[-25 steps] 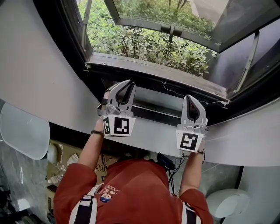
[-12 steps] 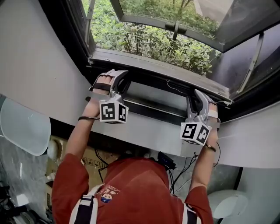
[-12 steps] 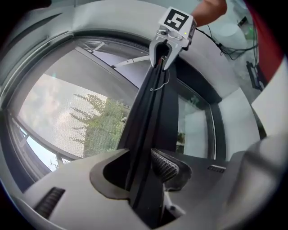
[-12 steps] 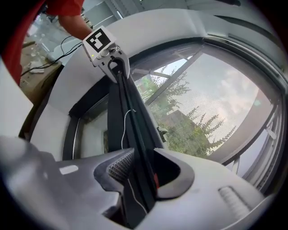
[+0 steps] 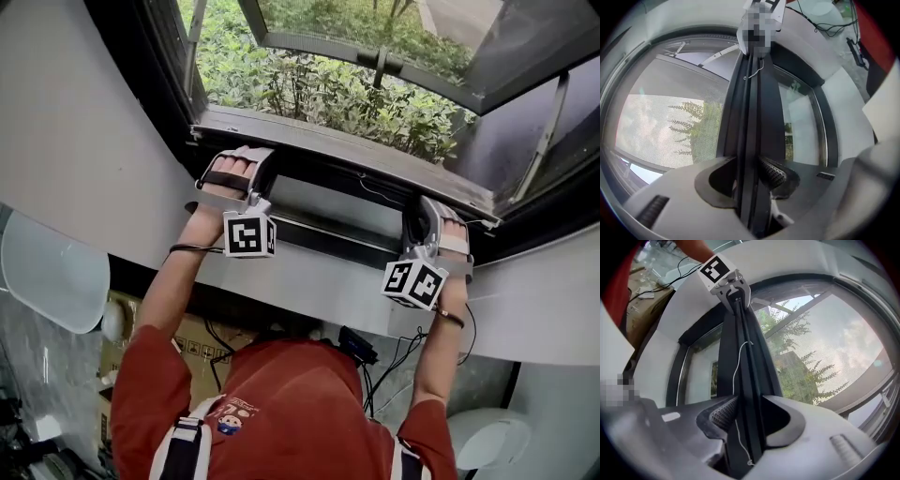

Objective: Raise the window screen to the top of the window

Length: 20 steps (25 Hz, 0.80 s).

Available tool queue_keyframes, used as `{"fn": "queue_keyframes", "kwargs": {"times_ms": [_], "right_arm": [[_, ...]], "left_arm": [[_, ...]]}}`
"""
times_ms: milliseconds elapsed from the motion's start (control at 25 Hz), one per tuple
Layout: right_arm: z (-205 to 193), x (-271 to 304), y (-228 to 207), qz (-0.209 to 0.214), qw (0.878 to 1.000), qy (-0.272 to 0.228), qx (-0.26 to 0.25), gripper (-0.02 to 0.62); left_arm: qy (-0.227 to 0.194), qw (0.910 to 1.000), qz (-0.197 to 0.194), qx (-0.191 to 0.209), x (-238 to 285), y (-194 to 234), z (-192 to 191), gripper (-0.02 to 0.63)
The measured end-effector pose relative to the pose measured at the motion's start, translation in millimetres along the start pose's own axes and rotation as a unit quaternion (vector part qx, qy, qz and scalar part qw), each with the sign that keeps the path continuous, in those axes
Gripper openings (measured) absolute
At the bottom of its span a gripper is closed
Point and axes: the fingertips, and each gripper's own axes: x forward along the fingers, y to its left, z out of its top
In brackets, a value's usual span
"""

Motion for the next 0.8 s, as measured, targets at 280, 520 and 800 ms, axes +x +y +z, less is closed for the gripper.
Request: {"fn": "queue_keyframes", "kwargs": {"times_ms": [280,520,800], "right_arm": [[-1.6,4.4,0.1,-0.018,0.999,0.031,-0.033,0.164],[-1.1,4.0,3.6,-0.013,0.998,0.042,-0.035,0.154],[0.3,1.3,6.5,0.0,0.999,0.034,-0.032,0.156]], "left_arm": [[0.014,0.9995,0.017,0.022,1.7,0.6,-0.1,0.132],[0.017,0.9995,0.025,0.007,1.1,-2.1,-0.9,0.13],[0.01,0.9999,0.002,-0.009,-1.3,-3.3,-0.9,0.118]]}}
